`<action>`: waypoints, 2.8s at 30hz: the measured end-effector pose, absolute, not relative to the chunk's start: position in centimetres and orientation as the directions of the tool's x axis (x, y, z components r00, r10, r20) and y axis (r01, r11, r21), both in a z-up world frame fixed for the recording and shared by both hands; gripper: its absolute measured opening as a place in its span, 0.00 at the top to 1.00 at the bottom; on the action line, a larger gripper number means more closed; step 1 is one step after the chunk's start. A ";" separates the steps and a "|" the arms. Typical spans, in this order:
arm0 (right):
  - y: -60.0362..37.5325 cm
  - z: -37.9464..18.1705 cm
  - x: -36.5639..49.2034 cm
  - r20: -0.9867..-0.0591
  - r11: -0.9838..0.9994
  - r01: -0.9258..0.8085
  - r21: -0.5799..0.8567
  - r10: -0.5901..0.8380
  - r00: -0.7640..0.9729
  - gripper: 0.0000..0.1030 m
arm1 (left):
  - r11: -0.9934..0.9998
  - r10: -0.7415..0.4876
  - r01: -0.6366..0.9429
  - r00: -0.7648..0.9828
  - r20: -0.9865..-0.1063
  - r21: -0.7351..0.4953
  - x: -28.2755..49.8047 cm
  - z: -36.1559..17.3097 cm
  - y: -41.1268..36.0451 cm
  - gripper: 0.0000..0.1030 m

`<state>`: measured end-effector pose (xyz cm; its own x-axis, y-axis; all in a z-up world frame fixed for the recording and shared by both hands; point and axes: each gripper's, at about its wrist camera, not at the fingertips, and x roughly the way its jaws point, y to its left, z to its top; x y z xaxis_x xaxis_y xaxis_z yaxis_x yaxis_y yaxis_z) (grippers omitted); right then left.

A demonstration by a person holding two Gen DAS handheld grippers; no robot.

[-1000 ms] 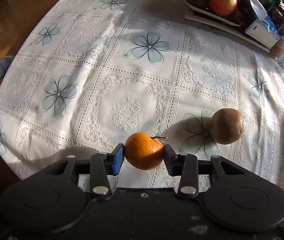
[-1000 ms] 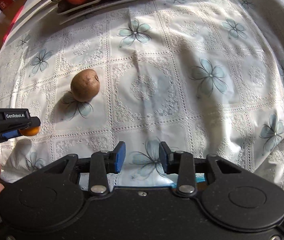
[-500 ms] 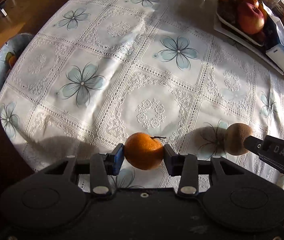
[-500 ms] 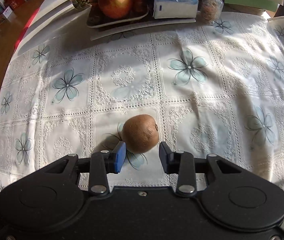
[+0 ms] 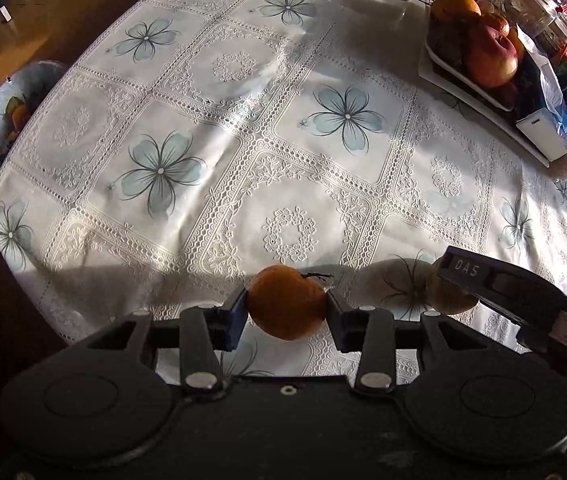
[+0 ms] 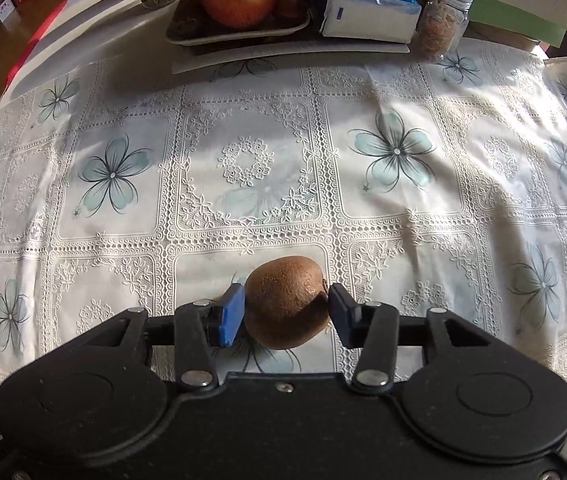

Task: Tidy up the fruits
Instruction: 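Grasp the brown kiwi with the right gripper while the left gripper holds the tangerine, then carry the tangerine and kiwi over the gold tray with both grippers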

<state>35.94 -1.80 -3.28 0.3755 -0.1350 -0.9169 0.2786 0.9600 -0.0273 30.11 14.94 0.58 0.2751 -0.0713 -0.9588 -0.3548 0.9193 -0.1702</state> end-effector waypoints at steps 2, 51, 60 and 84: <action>-1.4 -3.7 36.3 -0.915 0.960 0.273 -0.065 -0.166 0.369 0.42 | 0.917 -0.082 -0.356 0.275 -0.958 -0.180 30.1 0.6 15.1 0.59; -10.5 -0.7 14.2 -0.904 0.937 0.342 0.071 -0.085 0.420 0.43 | 0.998 0.021 -0.064 0.435 -0.900 -0.008 19.4 0.4 5.8 0.59; -11.0 -0.8 8.4 -0.889 0.921 0.378 0.094 -0.093 0.449 0.43 | 0.997 0.007 -0.074 0.390 -0.921 -0.024 10.6 -0.3 4.5 0.59; -10.8 -2.8 -2.9 -0.816 0.909 0.407 0.097 -0.162 0.556 0.43 | 0.995 -0.003 -0.087 0.399 -0.917 -0.041 0.8 -0.7 3.4 0.59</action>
